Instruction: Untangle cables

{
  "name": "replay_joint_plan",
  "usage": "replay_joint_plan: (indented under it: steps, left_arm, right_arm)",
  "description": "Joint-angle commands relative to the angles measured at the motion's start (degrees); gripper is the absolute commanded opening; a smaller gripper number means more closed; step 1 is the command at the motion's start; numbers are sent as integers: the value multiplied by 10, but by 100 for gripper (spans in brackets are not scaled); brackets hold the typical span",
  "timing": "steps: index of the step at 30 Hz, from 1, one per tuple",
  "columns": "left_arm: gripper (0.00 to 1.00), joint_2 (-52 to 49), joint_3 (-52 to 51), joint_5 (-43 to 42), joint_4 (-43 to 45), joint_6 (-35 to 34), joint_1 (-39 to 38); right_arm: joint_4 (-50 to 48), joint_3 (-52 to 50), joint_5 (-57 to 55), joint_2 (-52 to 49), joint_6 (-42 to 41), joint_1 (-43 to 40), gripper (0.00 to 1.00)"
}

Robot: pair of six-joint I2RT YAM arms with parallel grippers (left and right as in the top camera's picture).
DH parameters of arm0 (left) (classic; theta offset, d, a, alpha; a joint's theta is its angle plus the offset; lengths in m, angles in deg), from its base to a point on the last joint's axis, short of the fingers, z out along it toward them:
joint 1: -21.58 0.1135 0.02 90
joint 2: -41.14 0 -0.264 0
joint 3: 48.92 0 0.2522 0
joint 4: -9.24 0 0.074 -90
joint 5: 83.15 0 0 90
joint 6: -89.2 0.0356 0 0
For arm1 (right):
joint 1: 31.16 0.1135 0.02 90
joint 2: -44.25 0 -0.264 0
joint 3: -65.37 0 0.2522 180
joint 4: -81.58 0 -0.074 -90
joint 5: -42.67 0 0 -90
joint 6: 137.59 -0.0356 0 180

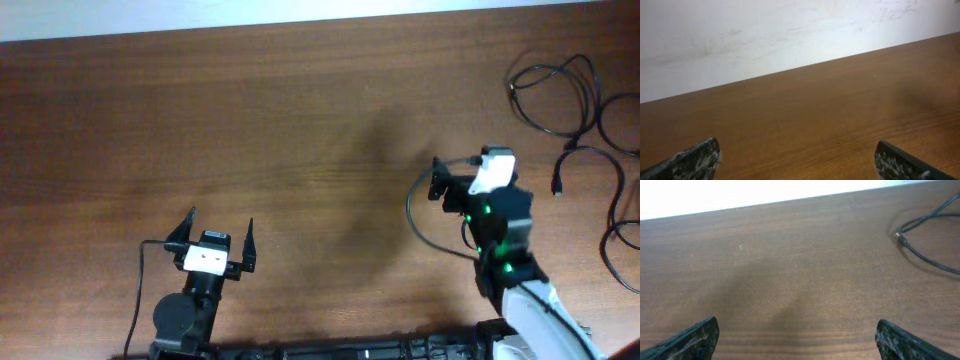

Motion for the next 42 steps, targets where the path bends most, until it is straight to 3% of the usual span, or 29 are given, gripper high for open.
replay_joint_plan:
  steps: [1, 5, 13, 24, 29, 35, 42]
  left_arm:
    - [99, 5, -1, 4, -3, 3, 3]
    - [99, 5, -1, 4, -3, 3, 3]
    - [99, 5, -1, 4, -3, 3, 3]
    - [99, 5, -1, 4, -3, 3, 3]
    - [99, 5, -1, 4, -3, 3, 3]
    - [99, 5, -1, 4, -3, 3, 3]
    - [99, 5, -1, 4, -3, 3, 3]
  right_arm:
    - [-43, -64, -9, 43, 3, 3, 99]
    - [-100, -127, -10, 83, 3, 3, 99]
    - [-71, -125, -14, 134, 3, 3, 99]
    - [189, -125, -16, 333, 4, 3, 99]
    - [294, -125, -15, 459, 52, 3, 99]
    - [294, -125, -9, 565, 80, 3, 99]
    - [294, -125, -9, 579, 80, 3, 99]
